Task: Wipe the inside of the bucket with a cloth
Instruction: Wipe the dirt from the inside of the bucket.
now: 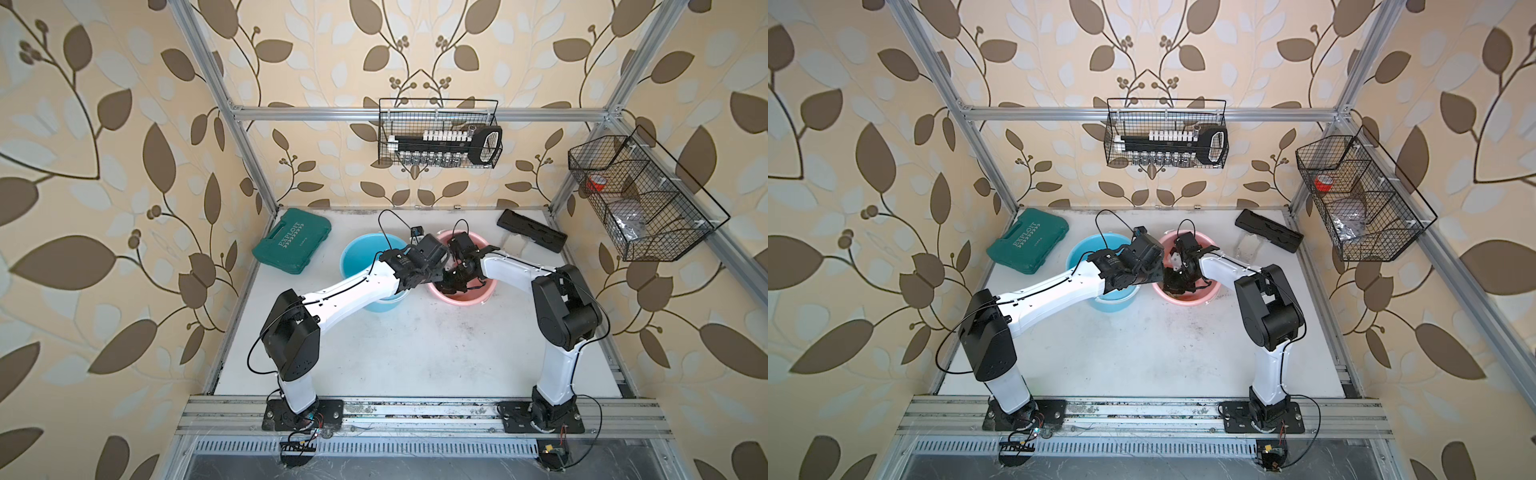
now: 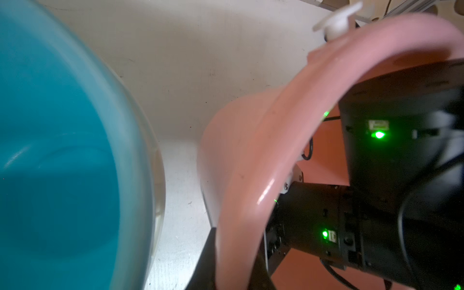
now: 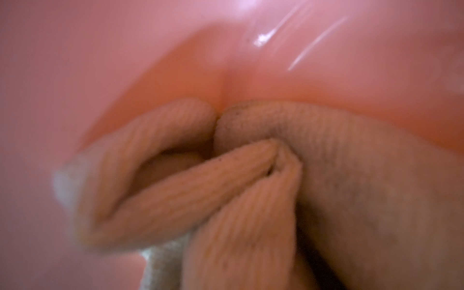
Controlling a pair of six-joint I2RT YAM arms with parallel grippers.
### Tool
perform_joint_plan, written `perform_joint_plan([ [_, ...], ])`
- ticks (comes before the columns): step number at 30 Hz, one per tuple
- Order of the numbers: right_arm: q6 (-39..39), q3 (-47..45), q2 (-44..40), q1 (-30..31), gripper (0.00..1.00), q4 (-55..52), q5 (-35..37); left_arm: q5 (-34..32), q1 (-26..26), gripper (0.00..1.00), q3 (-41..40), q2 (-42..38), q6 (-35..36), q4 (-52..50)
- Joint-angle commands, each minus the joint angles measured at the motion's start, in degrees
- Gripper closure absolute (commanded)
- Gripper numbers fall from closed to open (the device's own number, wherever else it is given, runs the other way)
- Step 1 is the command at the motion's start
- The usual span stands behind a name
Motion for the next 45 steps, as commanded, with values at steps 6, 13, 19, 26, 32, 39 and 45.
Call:
perform_joint_plan([
  [6, -5.74, -6.14, -11.4, -1.32, 1.0, 4.83, -13.44, 3.83, -2.19, 1.0, 3.91, 2.71, 3.66, -10.38],
  [13, -8.65, -7.52, -22.08, -0.12, 1.0, -3.03, 7.97, 4.46, -0.93, 1.0, 4.12, 2.52, 3.24, -9.98],
  [19, -9.65, -6.95, -25.12, 1.54, 1.0, -9.57, 34.85, 5.46, -0.93, 1.0, 4.78, 2.87, 3.71, -10.25],
  [26, -8.73, -4.09, -21.02, 3.44, 1.0, -15.92, 54.18, 5.96, -0.97, 1.0, 7.77, 3.24, 3.19, -12.02],
  [32, -7.8, -3.16, -15.7, 3.89, 1.0, -16.8, 61.81, 7.17, -0.93, 1.0, 9.51, 3.62, 3.17, -12.97],
  [39, -7.4, -4.17, -11.59, 3.94, 1.0, -13.99, 61.11, 7.97, -0.84, 1.0, 10.05, 3.87, 2.91, -12.97],
  [45, -9.06, -8.68, -14.88, 4.11, 1.0, -7.89, 55.93, 9.85, 0.01, 1.0, 11.63, 5.33, 2.74, -13.85],
])
